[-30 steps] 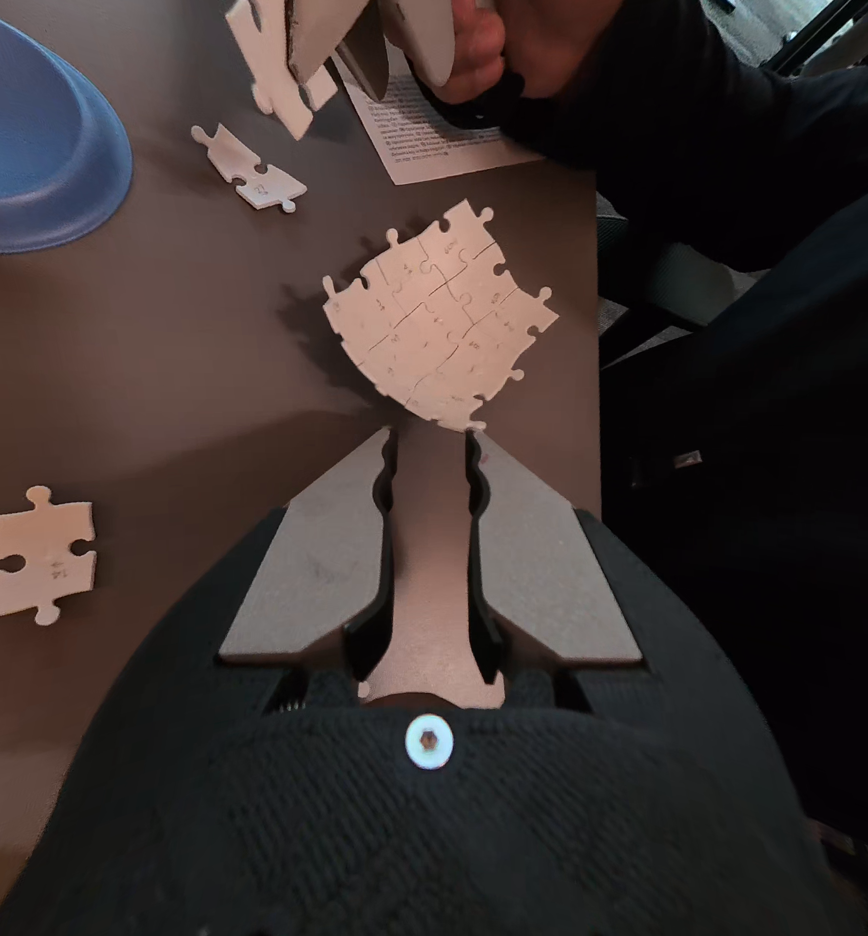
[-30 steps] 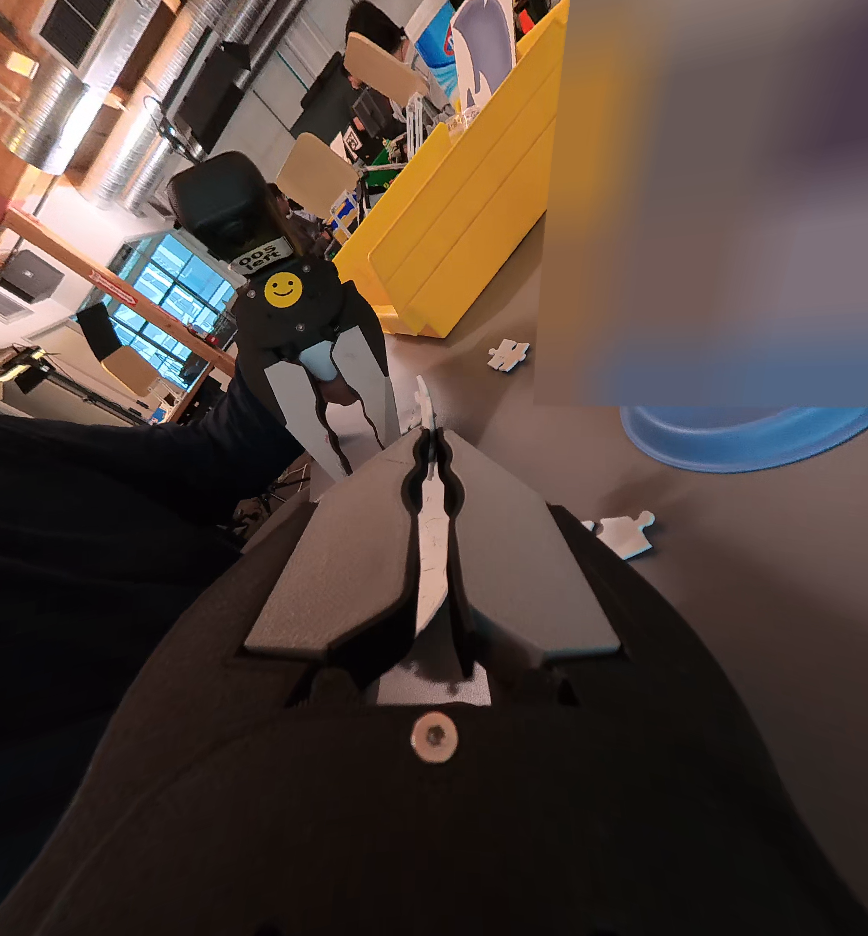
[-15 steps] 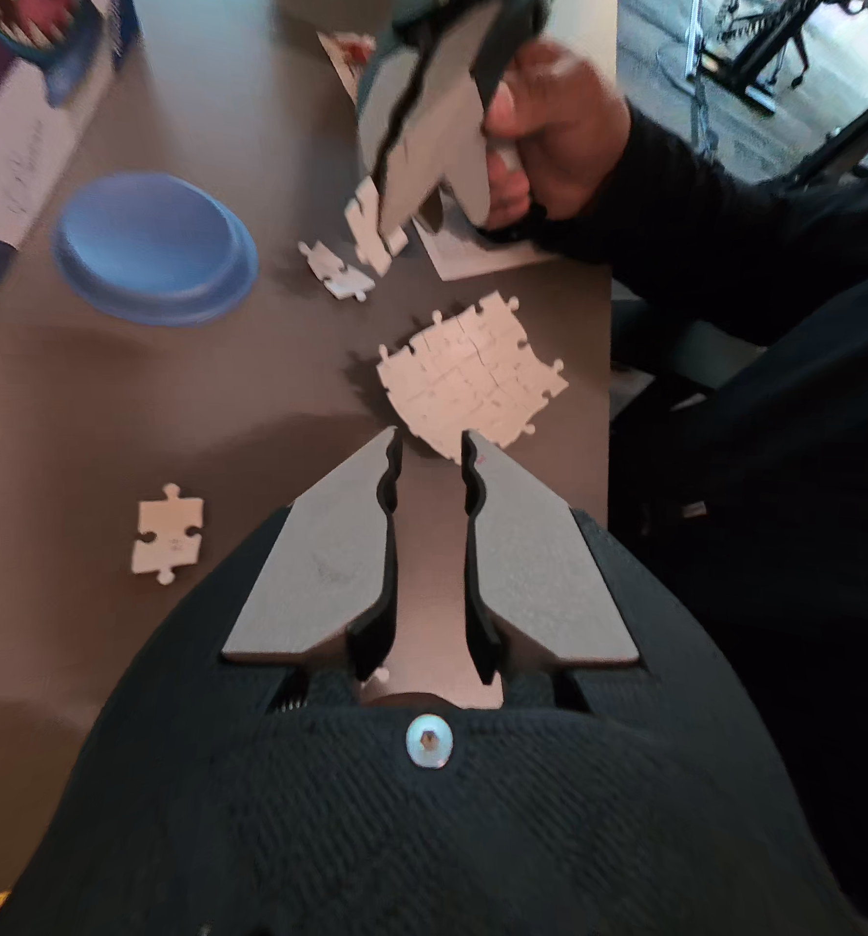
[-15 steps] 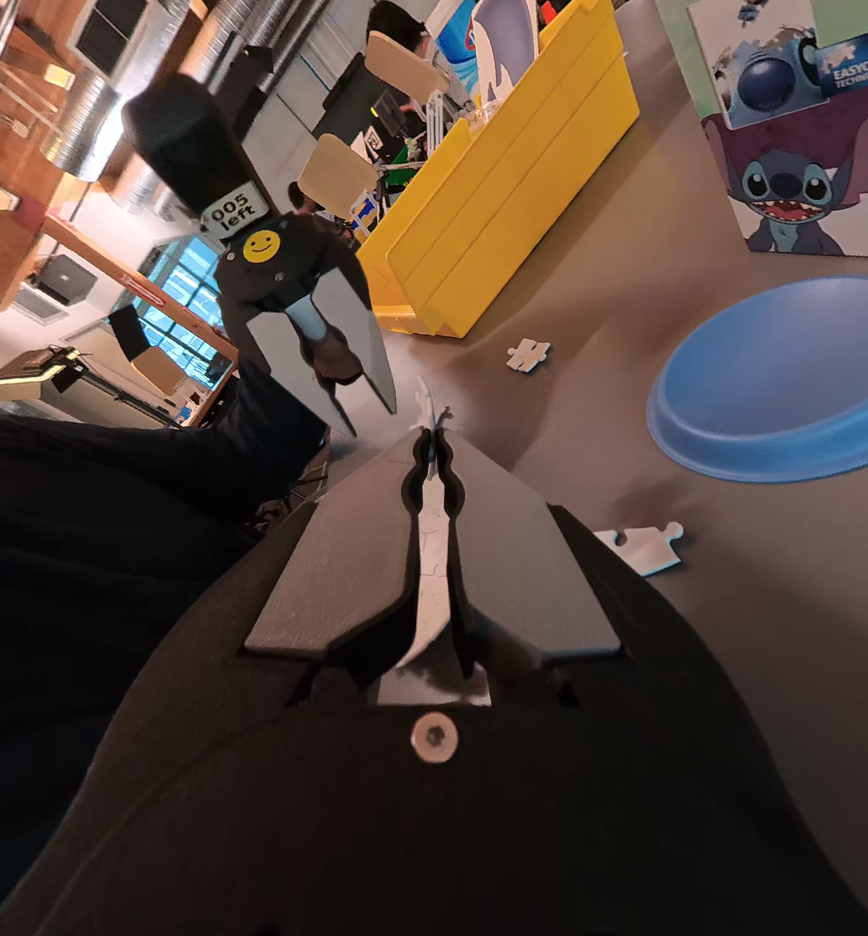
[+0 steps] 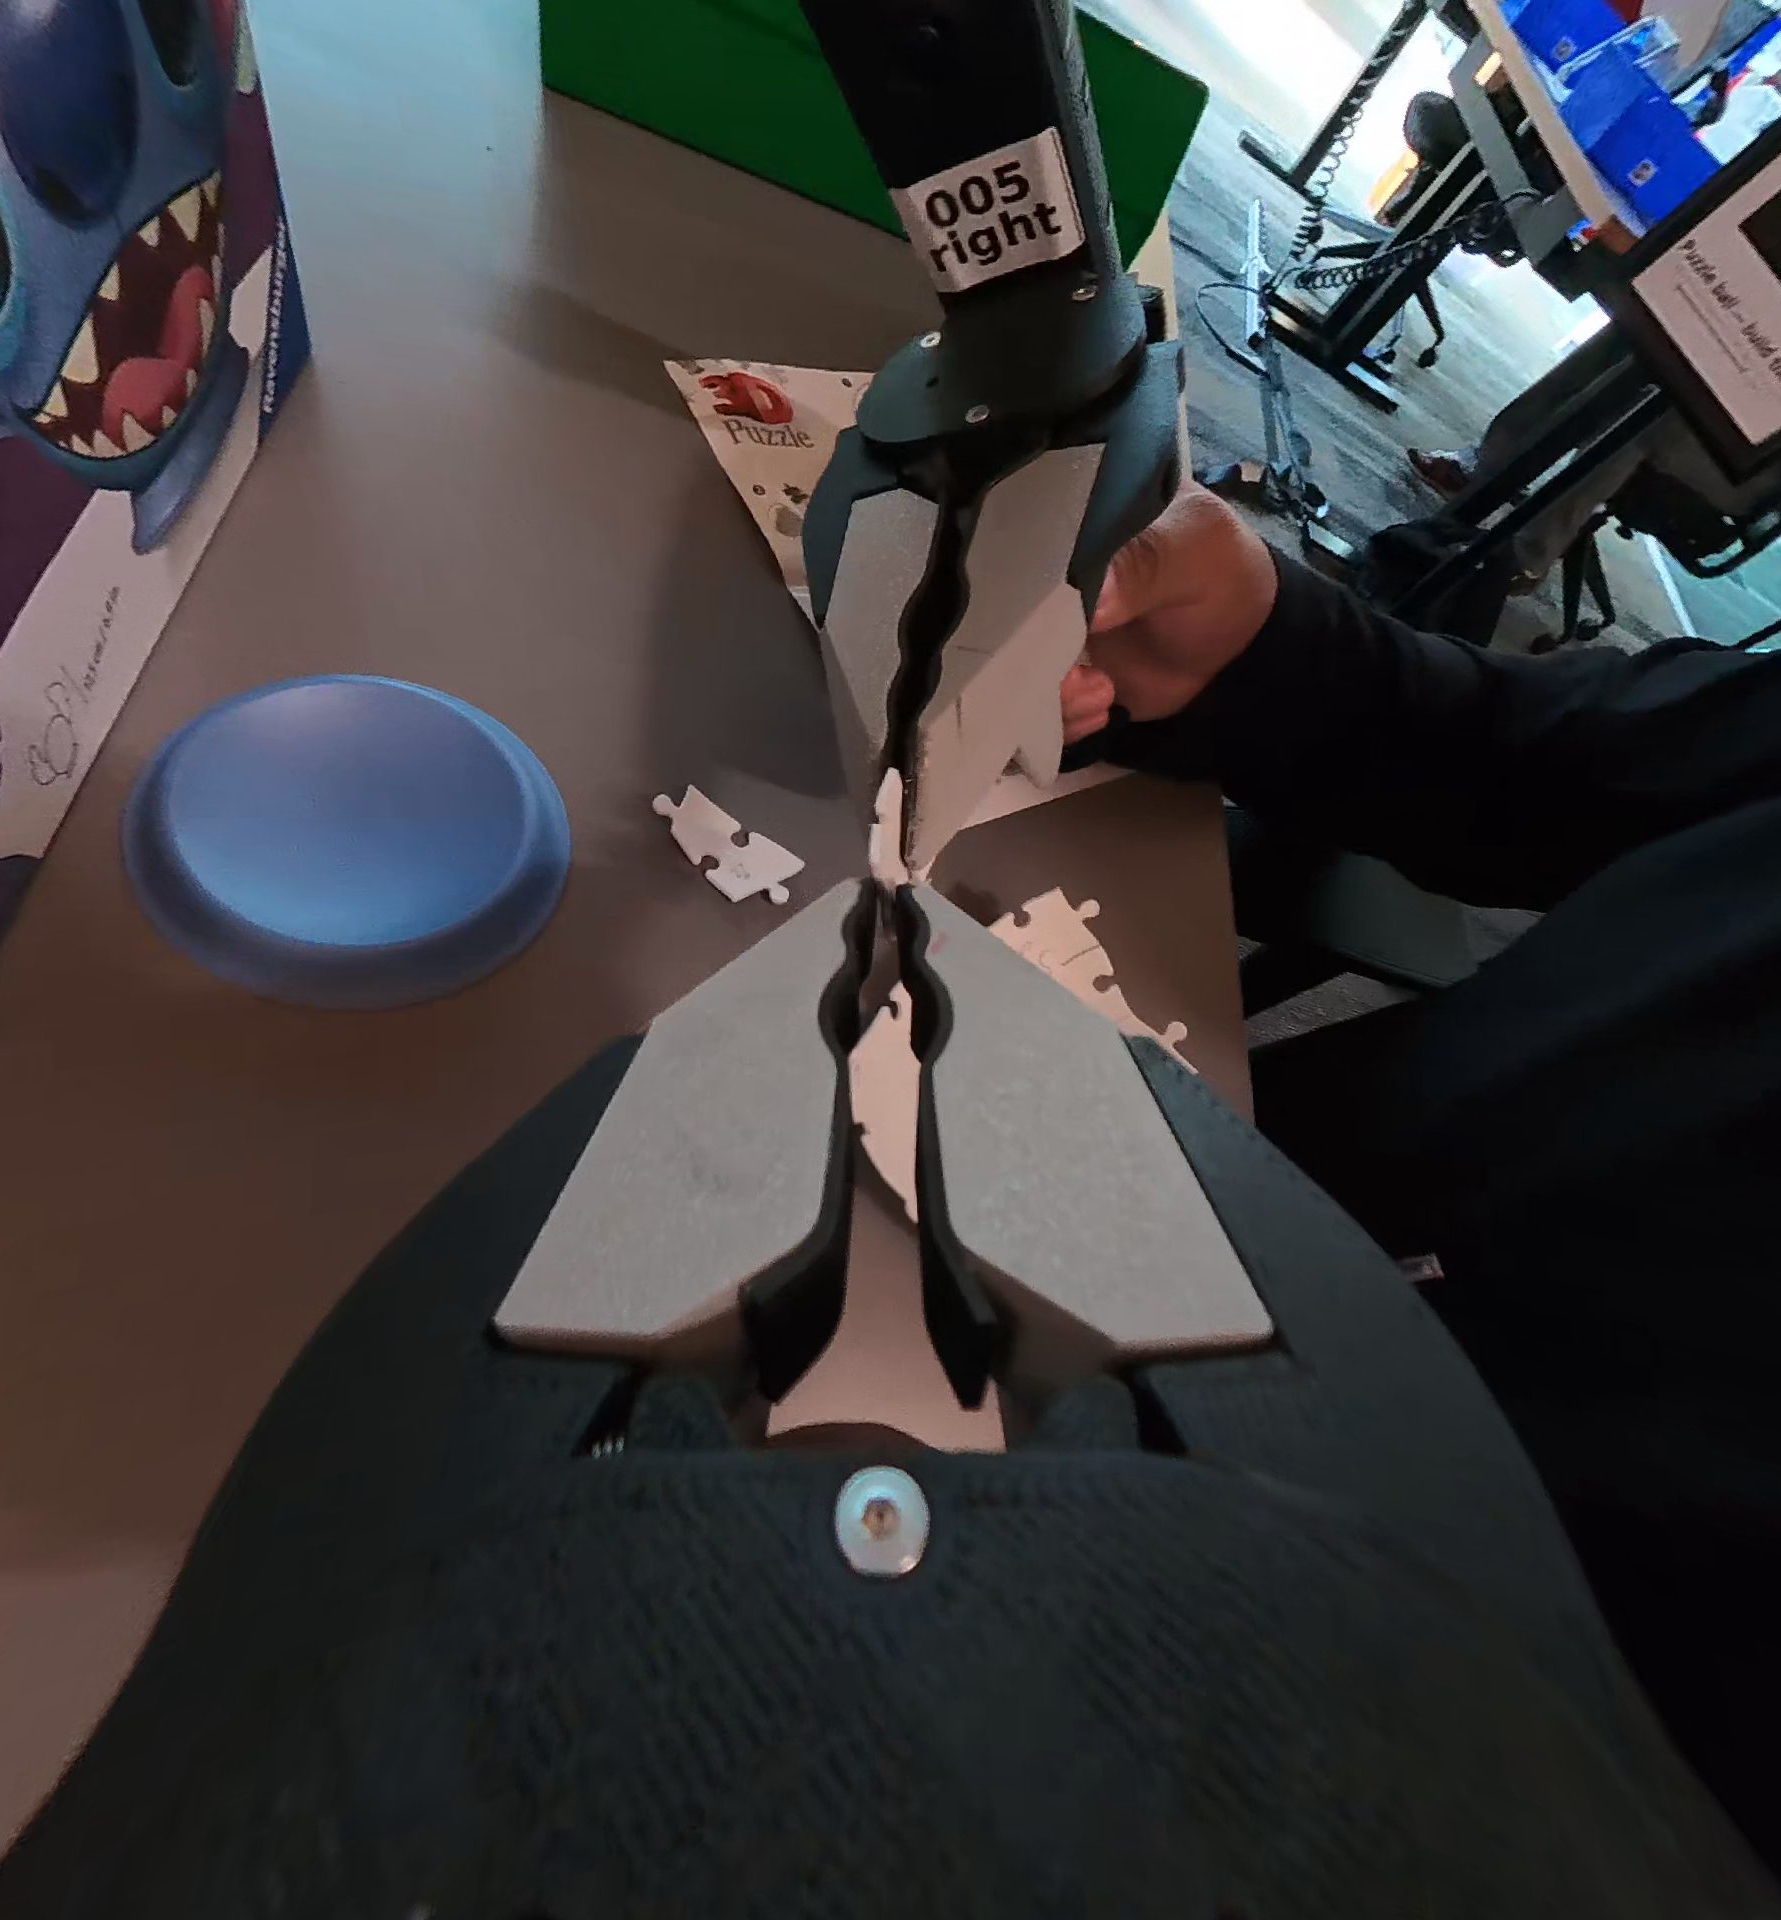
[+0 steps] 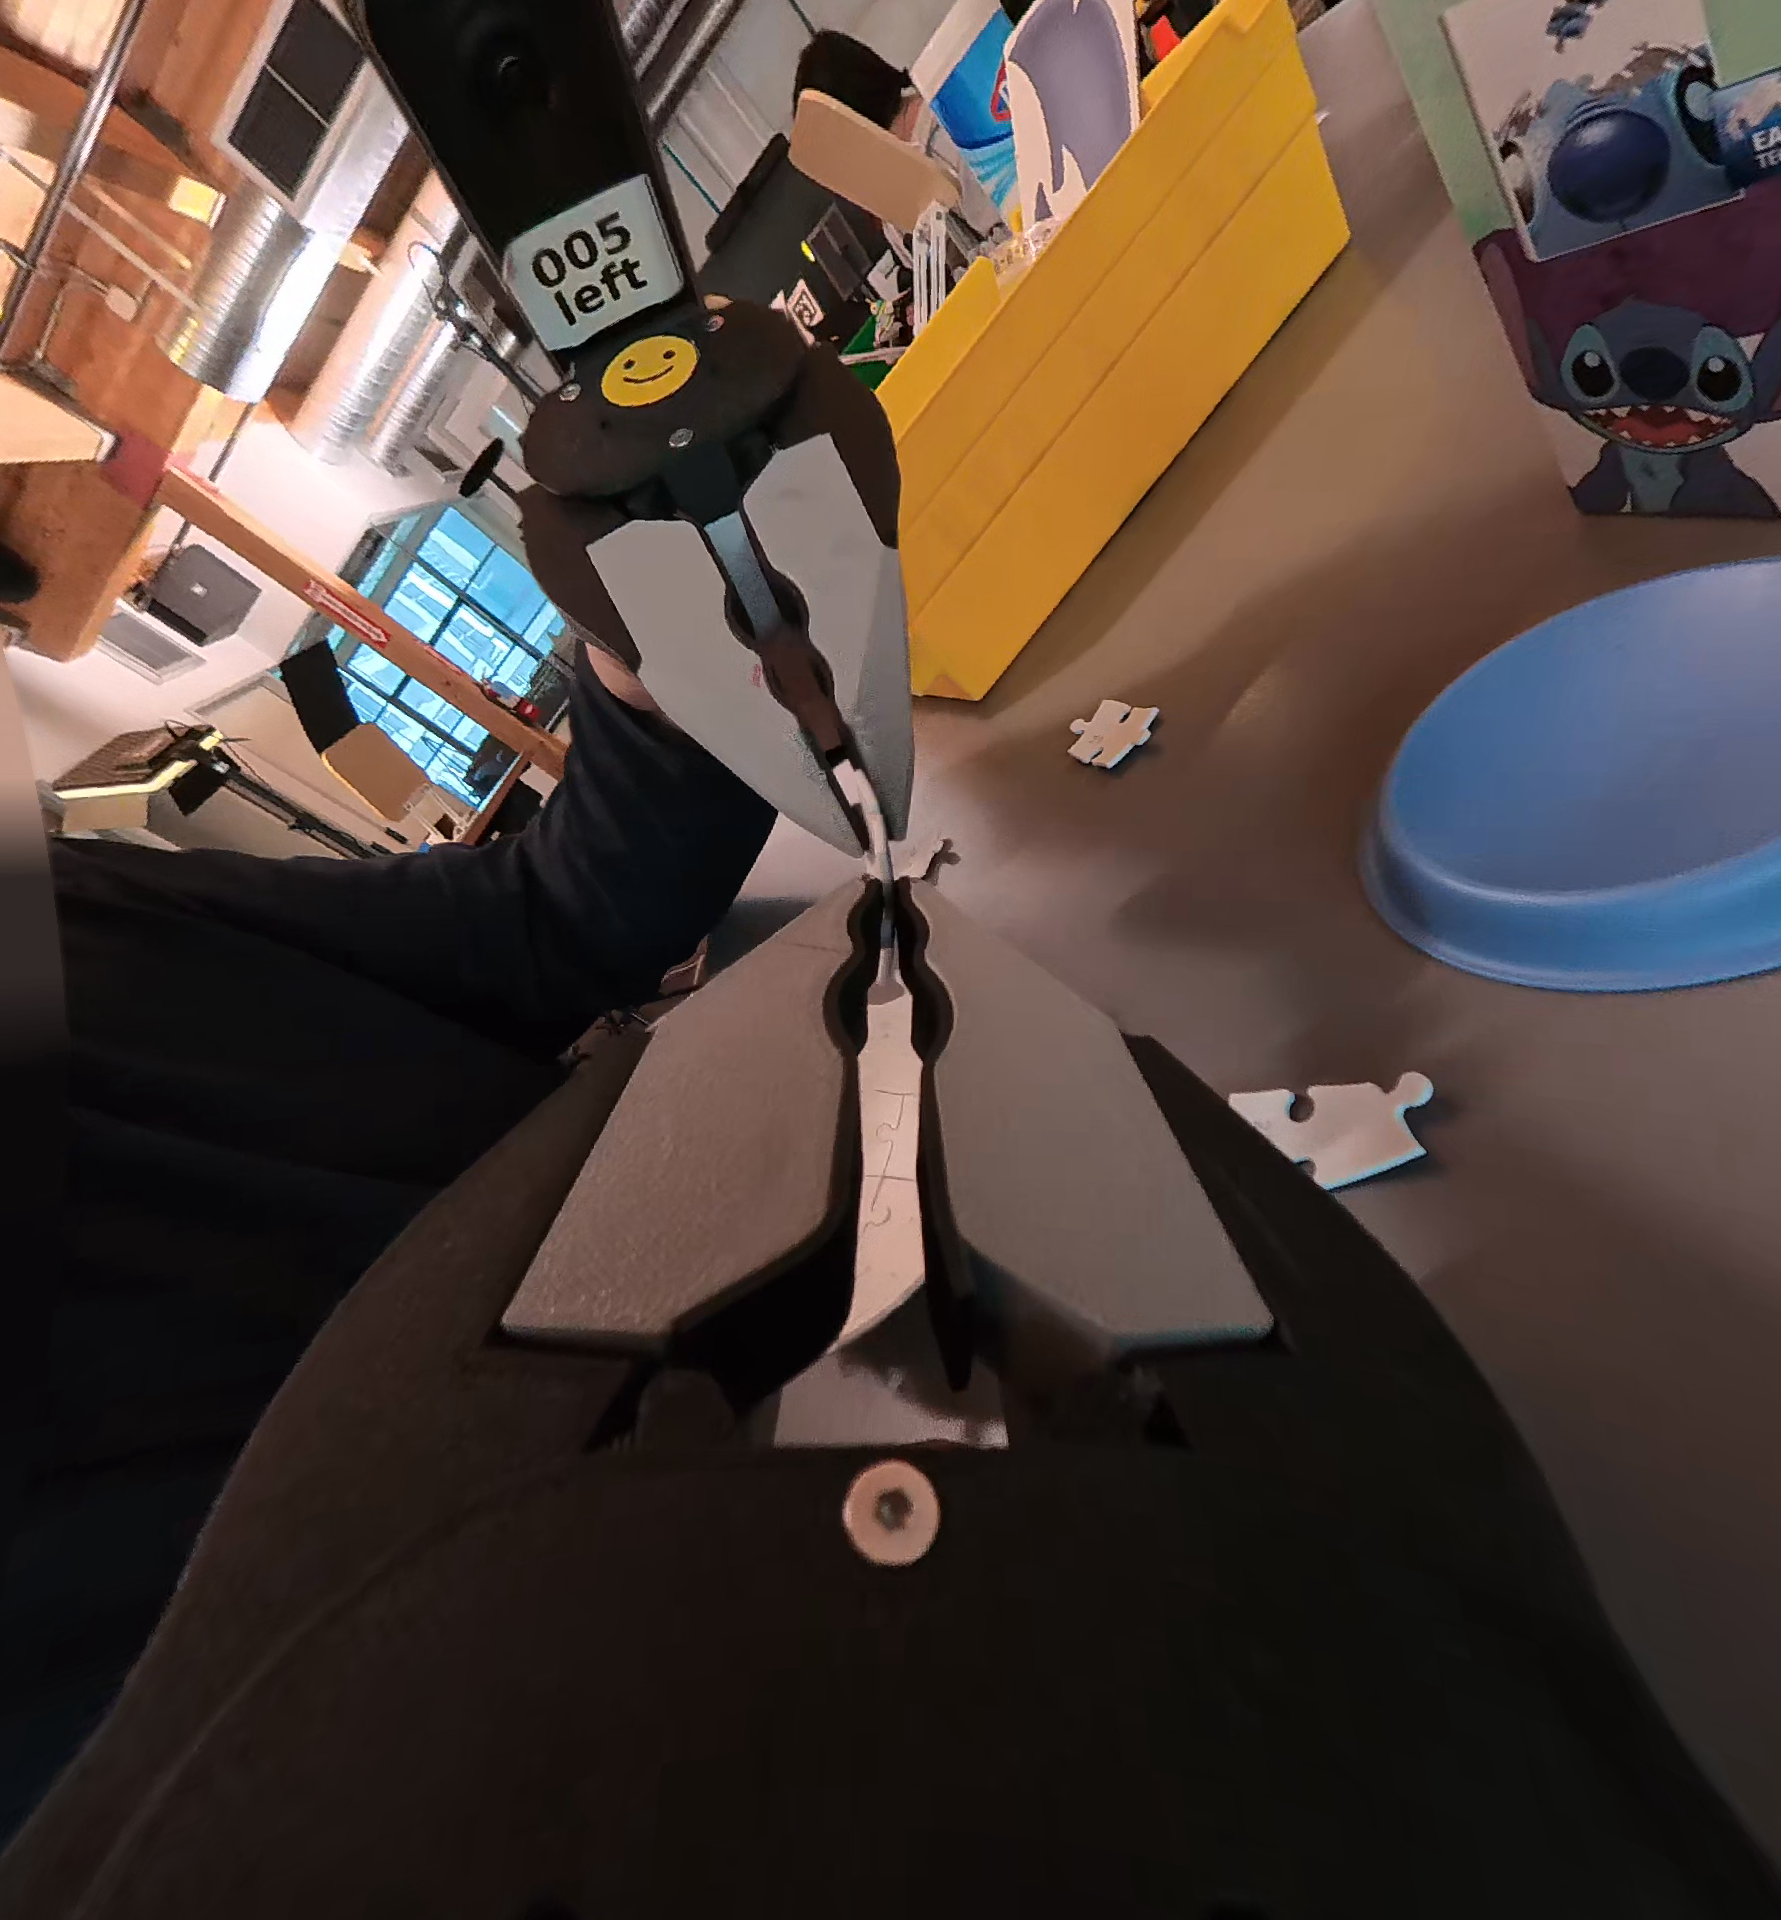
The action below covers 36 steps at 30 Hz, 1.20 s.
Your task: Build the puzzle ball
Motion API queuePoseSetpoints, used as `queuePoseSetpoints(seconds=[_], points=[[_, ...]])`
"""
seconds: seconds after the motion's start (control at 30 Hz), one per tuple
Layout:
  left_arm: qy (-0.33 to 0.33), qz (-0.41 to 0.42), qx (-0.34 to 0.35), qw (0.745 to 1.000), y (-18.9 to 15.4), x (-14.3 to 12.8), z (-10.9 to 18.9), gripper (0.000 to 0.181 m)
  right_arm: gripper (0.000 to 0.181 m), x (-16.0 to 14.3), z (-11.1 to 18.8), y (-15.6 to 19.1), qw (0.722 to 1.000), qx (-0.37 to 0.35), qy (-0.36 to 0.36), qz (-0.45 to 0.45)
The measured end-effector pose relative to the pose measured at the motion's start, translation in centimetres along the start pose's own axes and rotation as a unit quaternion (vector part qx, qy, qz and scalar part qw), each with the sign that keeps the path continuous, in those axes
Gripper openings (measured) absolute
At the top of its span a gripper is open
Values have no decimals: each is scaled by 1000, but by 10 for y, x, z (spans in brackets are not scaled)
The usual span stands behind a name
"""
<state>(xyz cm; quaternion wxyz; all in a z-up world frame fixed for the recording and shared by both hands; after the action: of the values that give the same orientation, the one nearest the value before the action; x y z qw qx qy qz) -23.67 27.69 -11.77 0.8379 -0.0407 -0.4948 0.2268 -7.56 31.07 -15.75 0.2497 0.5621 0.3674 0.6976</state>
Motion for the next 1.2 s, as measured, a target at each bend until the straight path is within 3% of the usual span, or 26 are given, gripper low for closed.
queuePoseSetpoints(seconds=[0.4, 0.5, 0.77, 0.9, 1.2], points=[[49, -19, -42, 998, 3, -12, -6, 0, 7, -4, -1, -1, 999, -26, 24, 31], [62, -31, -31, 997, 1, -14, -8, 0, 0, -5, -4, -1, 999, -23, 34, 30], [33, -6, -36, 999, 4, -19, 1, 1, 0, -6, -4, -4, 999, -23, 31, 9], [38, -4, -13, 999, 8, -26, 5, 4, 0, -5, -3, -5, 999, -24, 24, 6], [54, 35, -43, 997, 11, -41, -4, 15, 0, -4, 3, -11, 998, -64, 14, 9]])
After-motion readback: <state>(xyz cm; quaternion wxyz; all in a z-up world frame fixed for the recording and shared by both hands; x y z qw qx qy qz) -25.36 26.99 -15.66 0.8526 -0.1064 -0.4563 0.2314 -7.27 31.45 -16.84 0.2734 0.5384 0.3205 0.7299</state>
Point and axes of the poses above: each gripper's, where its closed fingertips meet, z back along the fingers, x out of its top, y = z × x across the jaws, the point moved 9 cm from there along z, back along the fingers, and after that the axes turned 8 degrees about -z, right-handed, at the moved point
